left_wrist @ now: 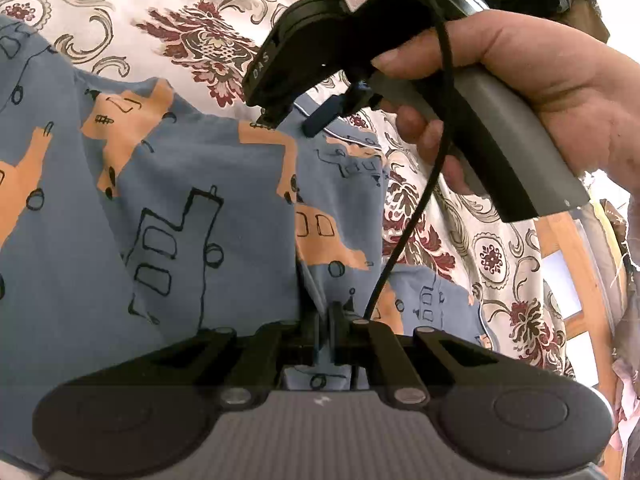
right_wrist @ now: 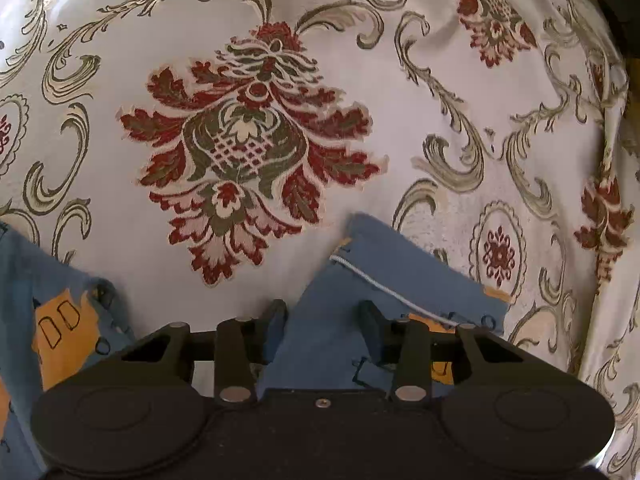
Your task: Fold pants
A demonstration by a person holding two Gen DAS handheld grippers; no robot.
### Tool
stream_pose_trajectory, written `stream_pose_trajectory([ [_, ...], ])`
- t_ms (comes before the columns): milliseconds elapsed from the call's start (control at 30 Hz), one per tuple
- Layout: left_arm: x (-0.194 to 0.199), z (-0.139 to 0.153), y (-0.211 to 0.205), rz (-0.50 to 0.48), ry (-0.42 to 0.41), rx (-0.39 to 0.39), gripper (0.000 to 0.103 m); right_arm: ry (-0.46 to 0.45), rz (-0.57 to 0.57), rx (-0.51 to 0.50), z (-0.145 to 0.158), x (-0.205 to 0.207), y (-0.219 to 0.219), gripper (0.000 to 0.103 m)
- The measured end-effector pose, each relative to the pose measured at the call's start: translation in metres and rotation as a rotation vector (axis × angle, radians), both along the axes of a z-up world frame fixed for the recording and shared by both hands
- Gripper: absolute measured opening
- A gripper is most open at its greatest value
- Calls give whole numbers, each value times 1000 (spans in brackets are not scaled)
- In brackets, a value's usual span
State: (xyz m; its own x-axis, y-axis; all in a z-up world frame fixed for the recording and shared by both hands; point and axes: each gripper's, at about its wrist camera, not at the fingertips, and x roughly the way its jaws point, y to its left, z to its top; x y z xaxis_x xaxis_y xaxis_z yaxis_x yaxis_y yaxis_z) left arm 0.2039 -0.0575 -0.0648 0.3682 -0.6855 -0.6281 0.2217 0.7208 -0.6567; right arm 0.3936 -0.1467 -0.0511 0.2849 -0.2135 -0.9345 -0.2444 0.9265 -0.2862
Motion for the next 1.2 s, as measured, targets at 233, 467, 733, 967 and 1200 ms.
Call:
stream_pose_trajectory([
  [233, 0, 4, -1, -9, -15, 11, 4, -29, -29, 52, 7, 0, -12, 0],
  [467, -4, 23, -9, -49, -103, 58, 2, -231, -203, 386, 61, -46, -91, 0],
  [733, -37, 49, -43, -180, -327, 216, 1, -642, -386, 597, 109, -196, -199, 0],
  [967, -83, 49, -80, -386, -496, 356, 1, -746, -664, 543, 61, -337, -241, 0],
  [1200, -101, 31, -95, -450, -501, 430, 2, -697, -723, 571, 25, -362, -248, 0],
])
